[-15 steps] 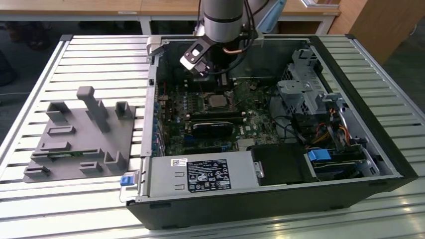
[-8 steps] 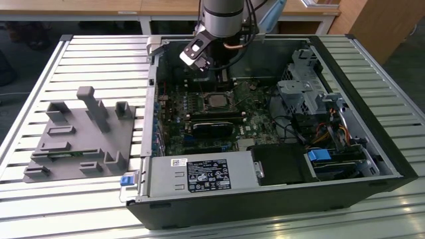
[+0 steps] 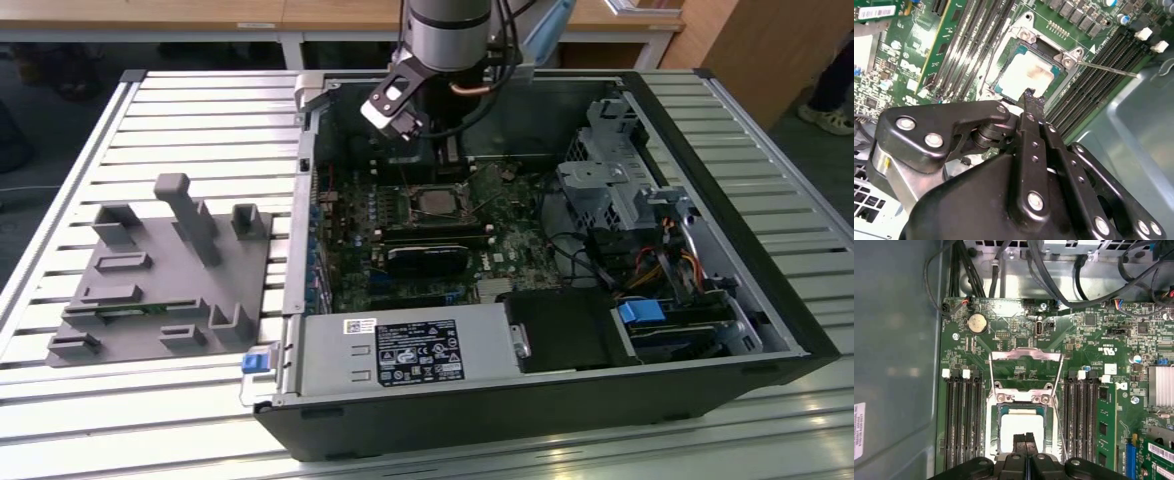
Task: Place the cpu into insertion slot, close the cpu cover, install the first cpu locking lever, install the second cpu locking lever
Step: 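Close the cpu cover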
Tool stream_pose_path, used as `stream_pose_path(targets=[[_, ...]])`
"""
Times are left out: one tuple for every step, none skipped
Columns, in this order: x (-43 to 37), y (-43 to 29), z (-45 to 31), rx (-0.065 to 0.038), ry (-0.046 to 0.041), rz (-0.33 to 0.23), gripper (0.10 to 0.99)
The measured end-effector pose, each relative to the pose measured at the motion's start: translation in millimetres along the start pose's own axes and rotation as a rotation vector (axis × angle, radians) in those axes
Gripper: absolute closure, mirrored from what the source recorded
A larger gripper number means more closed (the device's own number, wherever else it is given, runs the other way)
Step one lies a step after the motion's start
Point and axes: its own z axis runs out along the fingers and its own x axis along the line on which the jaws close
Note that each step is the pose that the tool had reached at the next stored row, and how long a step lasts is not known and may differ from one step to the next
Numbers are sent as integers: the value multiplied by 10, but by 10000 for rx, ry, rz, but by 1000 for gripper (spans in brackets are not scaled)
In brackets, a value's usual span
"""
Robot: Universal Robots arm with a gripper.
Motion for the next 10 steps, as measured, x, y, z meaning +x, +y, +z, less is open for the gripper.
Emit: stream_pose_path(targets=[[-9, 0, 0, -1, 1, 0, 980], [-14, 0, 0, -1, 2, 0, 980], [-17, 0, -5, 0, 1, 1, 980], [-17, 0, -17, 0, 2, 2, 980], [-17, 2, -36, -2, 4, 2, 980], [-17, 3, -59, -1, 3, 1, 980], [-16, 4, -82, 0, 2, 1, 980], [-16, 6, -103, -1, 3, 1, 980], [-16, 8, -114, 0, 2, 0, 980], [-16, 14, -115, -1, 5, -1, 980]])
